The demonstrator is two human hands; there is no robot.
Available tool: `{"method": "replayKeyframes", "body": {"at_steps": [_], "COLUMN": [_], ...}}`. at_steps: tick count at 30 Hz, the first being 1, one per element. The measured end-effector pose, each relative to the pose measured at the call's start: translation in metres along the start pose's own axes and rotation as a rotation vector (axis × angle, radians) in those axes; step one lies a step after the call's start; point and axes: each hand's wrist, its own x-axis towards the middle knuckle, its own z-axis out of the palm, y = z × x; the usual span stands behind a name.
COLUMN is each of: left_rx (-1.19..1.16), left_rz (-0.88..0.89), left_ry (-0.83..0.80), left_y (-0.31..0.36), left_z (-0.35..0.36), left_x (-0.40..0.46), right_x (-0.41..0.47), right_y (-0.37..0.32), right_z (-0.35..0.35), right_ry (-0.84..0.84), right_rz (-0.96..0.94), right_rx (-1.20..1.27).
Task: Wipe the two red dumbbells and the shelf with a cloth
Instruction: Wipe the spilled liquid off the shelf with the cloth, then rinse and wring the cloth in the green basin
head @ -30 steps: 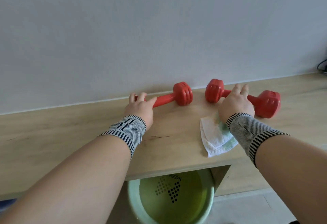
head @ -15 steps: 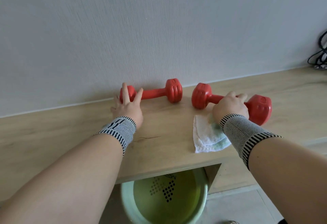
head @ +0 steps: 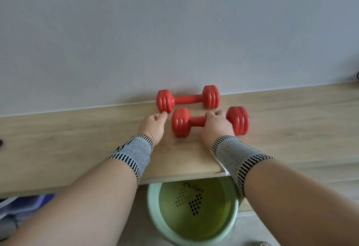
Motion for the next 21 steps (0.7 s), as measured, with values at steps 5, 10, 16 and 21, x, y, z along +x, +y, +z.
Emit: {"method": "replayKeyframes", "body": {"at_steps": [5,10,16,21], "left_rx": [-0.324,-0.354,-0.344,-0.27], "left_rz": [-0.079,-0.063,-0.07,-0.066], "left_ry": [-0.122,-0.116,-0.061,-0.085], "left_y": [-0.028,-0.021,-0.019,-0.007], "left_z": [0.003,-0.003,-0.008,-0.014], "left_x": [0.014,0.008,0.003,-0.009], "right_x": [0.007,0.011,0.012,0.004], "right_y": [-0.02,-0.018,-0.023,-0.021], "right_z": [0.019,0.02,0.016,0.011], "right_ry": [0.004,0.014,-0.019,-0.043], "right_rz": [-0.088,-0.155,-0.195,-0.219], "right_rx": [0.036,0.057,0.028,0.06]}}
